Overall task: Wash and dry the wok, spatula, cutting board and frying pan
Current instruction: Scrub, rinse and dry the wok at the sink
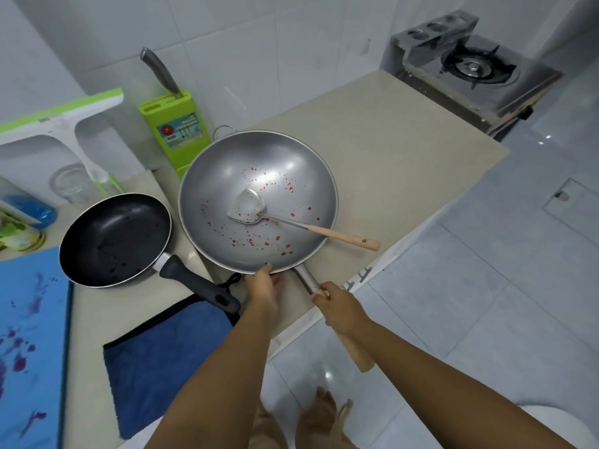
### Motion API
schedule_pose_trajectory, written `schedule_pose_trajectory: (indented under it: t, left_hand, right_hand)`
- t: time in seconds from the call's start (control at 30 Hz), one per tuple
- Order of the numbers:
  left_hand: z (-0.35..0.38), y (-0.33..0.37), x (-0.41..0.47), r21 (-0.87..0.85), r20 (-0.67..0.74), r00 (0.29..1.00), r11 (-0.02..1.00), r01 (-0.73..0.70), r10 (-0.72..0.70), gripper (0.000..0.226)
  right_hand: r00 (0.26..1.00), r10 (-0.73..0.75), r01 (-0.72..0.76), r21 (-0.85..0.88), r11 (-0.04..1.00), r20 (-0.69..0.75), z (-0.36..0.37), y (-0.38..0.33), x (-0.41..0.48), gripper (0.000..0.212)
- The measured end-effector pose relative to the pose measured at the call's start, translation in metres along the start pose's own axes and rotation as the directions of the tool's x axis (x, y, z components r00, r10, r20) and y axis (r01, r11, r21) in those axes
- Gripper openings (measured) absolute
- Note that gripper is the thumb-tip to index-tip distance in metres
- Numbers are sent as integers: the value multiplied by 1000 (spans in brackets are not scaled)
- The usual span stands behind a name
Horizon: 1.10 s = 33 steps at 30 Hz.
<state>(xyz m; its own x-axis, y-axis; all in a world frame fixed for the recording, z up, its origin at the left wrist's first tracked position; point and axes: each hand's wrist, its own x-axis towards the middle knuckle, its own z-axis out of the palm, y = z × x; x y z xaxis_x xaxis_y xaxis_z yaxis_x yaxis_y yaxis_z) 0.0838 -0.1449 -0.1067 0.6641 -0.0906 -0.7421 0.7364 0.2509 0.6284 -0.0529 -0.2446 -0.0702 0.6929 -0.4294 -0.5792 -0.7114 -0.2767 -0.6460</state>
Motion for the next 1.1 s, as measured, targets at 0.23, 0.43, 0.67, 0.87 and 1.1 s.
schedule_pose_trajectory:
  t: [0.23,0.43,0.67,0.87,1.1]
  left_hand:
    - [7,11,-8,-207,34,999,978,9,-2,59]
    - [36,9,-29,-254,94,994,965,71,-48,62]
    - [75,43,-77,-241,162,987,970,27,13,63]
    - [60,75,-145,-266,235,972,962,52,12,36]
    - [11,98,-194,-326,223,973,945,24,53,27]
  right_hand:
    - [1000,9,-9,158,987,2,-3,8,5,30]
    - [998,-32,31,-34,999,-49,-52,14,-10,32]
    - [990,-115,117,20,993,-84,-119,-22,-61,29]
    - [981,-195,195,48,980,-7,-140,-45,-107,23]
    - [951,-294,289,59,955,98,-129,-71,-133,23]
